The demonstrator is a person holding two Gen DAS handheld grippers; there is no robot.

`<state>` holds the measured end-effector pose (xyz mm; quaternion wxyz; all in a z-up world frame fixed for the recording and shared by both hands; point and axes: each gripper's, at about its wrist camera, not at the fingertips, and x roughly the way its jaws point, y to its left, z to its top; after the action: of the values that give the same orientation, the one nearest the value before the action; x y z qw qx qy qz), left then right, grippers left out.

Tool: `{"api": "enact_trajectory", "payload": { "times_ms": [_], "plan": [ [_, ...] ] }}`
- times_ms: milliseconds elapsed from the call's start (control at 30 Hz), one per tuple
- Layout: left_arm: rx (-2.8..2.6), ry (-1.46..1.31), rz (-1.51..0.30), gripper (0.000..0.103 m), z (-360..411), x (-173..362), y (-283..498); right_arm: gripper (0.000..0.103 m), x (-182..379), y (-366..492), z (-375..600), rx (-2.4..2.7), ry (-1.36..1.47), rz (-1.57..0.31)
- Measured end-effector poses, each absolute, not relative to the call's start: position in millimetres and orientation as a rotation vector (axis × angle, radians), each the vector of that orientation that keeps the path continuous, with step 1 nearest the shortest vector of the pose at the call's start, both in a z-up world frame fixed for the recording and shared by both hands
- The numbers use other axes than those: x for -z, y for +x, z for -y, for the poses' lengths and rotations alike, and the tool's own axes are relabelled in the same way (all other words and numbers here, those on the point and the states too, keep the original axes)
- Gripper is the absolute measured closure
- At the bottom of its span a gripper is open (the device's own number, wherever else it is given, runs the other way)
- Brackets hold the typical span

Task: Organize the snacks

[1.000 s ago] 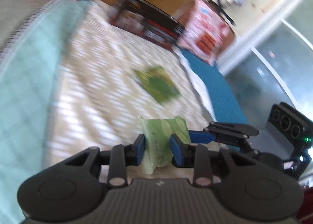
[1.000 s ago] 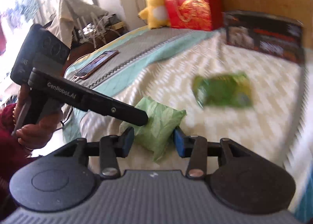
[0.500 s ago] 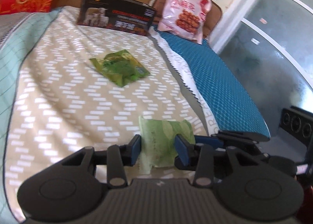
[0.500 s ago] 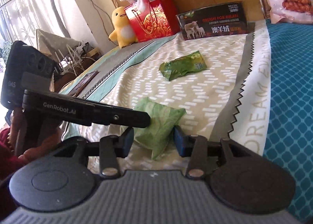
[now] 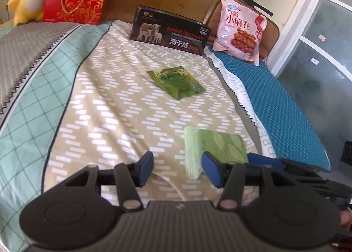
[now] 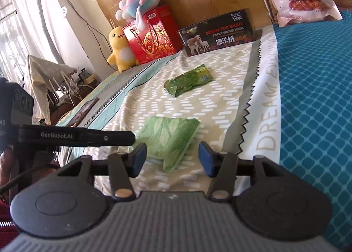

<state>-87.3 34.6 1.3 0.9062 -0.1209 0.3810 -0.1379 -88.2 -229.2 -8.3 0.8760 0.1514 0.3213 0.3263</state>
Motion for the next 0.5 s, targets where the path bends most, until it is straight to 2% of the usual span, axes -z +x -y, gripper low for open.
{"api": "enact_trajectory", "payload": {
  "times_ms": [500],
  "plan": [
    [0.277,-0.250,-0.777,0.051,-36.9,0.3,-90.0,0.048,9.6,-95.7,227.7,-0.669,0.327,-0.647]
  ]
}}
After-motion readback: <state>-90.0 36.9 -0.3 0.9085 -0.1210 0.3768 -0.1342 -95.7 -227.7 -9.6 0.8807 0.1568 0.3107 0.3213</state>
